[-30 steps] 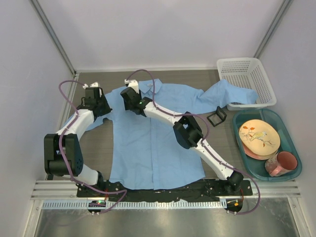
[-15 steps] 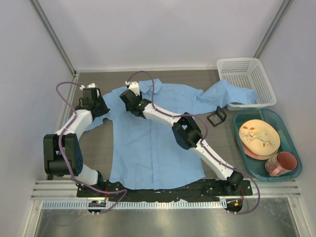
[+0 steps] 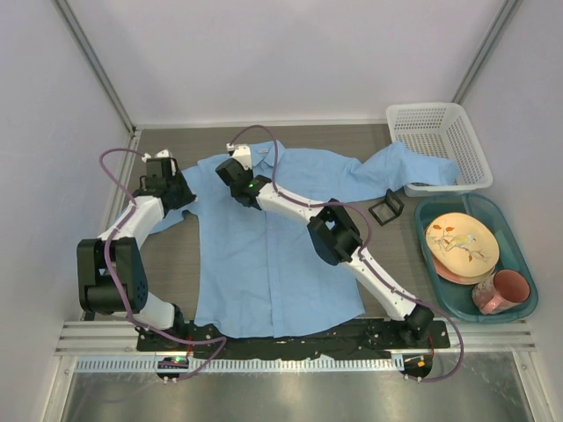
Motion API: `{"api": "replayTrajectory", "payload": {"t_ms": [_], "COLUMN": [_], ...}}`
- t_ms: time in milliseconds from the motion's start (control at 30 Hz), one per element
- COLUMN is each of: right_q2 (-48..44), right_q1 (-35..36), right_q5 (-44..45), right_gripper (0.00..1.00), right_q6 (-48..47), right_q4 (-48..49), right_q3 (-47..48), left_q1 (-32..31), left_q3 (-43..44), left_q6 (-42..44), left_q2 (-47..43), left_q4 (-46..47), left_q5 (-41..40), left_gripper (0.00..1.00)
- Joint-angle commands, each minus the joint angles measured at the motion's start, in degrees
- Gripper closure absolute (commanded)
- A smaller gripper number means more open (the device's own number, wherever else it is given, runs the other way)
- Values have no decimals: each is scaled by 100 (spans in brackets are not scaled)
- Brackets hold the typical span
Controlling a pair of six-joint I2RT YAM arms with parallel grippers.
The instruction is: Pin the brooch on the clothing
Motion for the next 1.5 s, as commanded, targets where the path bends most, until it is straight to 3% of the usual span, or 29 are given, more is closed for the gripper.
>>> {"api": "replayTrajectory", "payload": {"t_ms": [0, 167, 200, 233, 267, 333, 400, 733, 1233, 1367, 1400, 1433, 1467], "right_q2": [-18, -370, -396, -423, -466, -511, -493, -98, 394, 412, 395, 377, 368], "right_q1": [65, 83, 100, 118, 127, 135, 144, 197, 302, 303, 303, 303, 294], "right_q5": [-361, -554, -572, -537, -476, -361, -343, -229, -150, -167, -176, -124, -123], "right_gripper": [99, 99, 96, 80, 70, 54, 45, 29, 30, 37, 44, 45, 54], "right_q6": [-92, -303, -356, -434, -444, -427, -383, -136, -40, -4, 4, 4, -91], "right_q4": [-482, -201, -104, -95, -60, -24, -59, -297, -604, -876, -920, -955, -965], "right_q3": [-28, 156, 200, 366, 411, 516, 604, 631, 368, -36, -185, -230, -248], "left_q1": [22, 31, 31, 22, 22, 22, 22, 22, 118, 136, 145, 154, 162], "left_q3": [30, 4, 4, -5, -5, -23, -23, -49, -146, -146, -137, -137, -137], "left_q6": [-57, -83, -92, -92, -92, -92, -118, -84, -101, -162, -163, -189, -198], "left_q2": [-105, -122, -131, -140, -157, -166, -166, -271, -351, -333, -316, -316, -316], "left_q4": [207, 233, 225, 242, 233, 251, 277, 260, 216, 207, 216, 216, 216], "left_q5": [176, 220, 220, 203, 185, 168, 168, 62, 45, 79, 71, 88, 115], "left_gripper": [100, 100, 100, 100, 100, 100, 100, 100, 100, 100, 100, 100, 100]}}
